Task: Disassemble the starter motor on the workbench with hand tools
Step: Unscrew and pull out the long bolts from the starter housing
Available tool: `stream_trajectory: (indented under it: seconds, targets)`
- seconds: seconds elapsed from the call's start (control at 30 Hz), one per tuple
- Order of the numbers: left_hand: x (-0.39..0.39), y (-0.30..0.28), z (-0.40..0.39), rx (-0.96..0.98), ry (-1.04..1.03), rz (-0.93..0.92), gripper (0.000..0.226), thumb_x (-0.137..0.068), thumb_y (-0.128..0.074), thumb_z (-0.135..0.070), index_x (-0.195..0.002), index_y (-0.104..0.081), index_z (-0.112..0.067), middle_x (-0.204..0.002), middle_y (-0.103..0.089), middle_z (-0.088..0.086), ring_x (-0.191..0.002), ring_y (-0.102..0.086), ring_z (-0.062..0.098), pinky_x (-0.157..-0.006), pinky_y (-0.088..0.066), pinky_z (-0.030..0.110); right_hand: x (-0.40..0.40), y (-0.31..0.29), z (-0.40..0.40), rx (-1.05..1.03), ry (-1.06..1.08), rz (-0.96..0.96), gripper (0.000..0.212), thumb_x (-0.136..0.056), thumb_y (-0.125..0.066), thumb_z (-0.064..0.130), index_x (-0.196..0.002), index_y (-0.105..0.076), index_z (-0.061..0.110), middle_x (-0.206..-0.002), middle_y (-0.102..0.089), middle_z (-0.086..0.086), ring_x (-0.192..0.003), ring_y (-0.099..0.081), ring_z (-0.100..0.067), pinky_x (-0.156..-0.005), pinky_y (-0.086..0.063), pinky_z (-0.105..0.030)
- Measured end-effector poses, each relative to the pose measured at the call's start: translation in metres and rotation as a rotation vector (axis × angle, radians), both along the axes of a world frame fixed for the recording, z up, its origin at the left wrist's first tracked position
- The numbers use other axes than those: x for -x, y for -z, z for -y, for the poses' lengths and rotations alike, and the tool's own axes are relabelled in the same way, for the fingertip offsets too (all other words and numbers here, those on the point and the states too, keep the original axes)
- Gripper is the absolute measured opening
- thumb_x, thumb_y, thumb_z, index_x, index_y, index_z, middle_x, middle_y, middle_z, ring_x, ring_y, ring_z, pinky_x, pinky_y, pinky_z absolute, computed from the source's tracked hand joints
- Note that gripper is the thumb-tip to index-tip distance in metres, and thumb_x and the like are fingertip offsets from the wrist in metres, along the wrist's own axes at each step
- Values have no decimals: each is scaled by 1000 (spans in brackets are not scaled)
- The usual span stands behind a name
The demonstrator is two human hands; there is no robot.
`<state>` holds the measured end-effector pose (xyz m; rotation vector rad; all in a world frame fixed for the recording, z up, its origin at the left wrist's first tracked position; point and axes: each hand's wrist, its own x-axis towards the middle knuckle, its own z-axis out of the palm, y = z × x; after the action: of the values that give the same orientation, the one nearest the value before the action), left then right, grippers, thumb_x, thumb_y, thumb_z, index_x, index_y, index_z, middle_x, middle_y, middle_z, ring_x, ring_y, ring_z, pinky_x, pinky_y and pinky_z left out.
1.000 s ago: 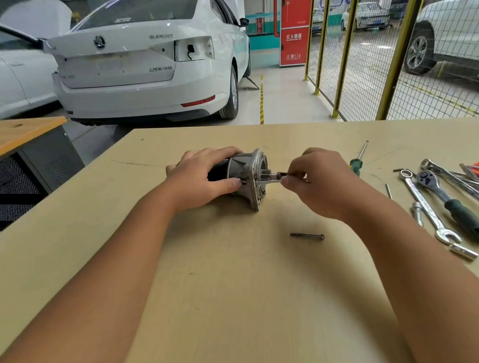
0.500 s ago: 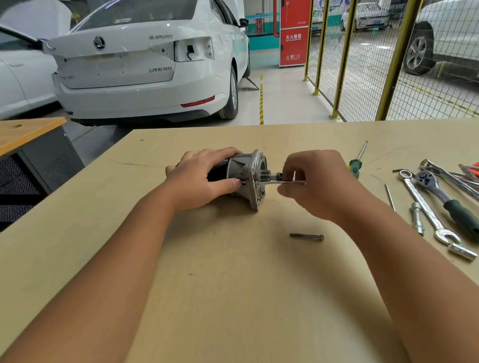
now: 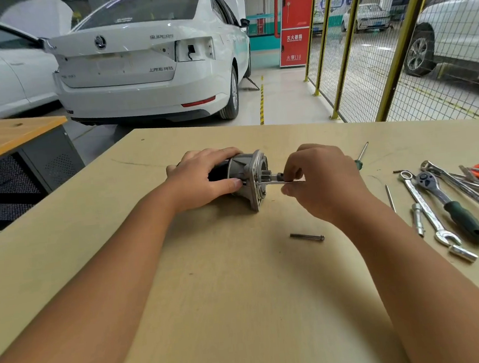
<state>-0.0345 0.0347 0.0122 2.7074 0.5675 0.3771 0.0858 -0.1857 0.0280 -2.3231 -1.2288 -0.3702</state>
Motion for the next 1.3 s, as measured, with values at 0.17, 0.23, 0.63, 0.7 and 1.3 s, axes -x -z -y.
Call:
stream_trajectory:
  seconds: [0.17, 0.23, 0.63, 0.7, 1.3]
  targets:
    - [0, -1, 1, 1, 10, -1, 62, -72, -45, -81, -132, -29, -75, -146, -46, -31, -138, -32, 16, -103, -28, 51, -4, 4, 1, -60, -86, -188, 12, -85, -77, 27, -79, -67, 25, -73, -59, 10, -70, -54, -8, -56, -36, -23]
    - [0, -1, 1, 2, 9, 3, 60, -72, -45, -81, -129, -29, -76, -145, -46, -30, -138, -33, 17, -102, -29, 52, -6, 4, 2, -37, -84, -201, 15, -91, -70, 32, -80, -70, 22, -69, -56, 10, -67, -50, -6, -53, -30, -20]
    - [1, -1, 2, 7, 12, 5, 60, -68, -42, -85, -127, -28, -78, -146, -47, -29, -139, -33, 18, -103, -29, 54, -1, -1, 3, 2, -17, -29, 8, -81, -81, 31, -83, -74, 29, -84, -60, 12, -86, -59, -19, -79, -49, -40]
    - [1, -1, 2, 9, 12, 6, 61, -68, -42, -85, -127, -29, -78, -146, -46, -29, -138, -33, 18, -104, -28, 54, -2, 0, 1, -31, -53, -73, 10, -80, -83, 25, -81, -73, 24, -81, -60, 10, -80, -58, -17, -72, -51, -36]
    - [1, -2, 3, 17, 10, 11, 64, -67, -43, -84, -129, -29, -75, -145, -47, -29, -139, -32, 16, -104, -28, 52, 0, 0, 0, -31, -3, -30, 9, -83, -78, 38, -79, -76, 31, -80, -60, 11, -82, -58, -19, -79, -47, -41]
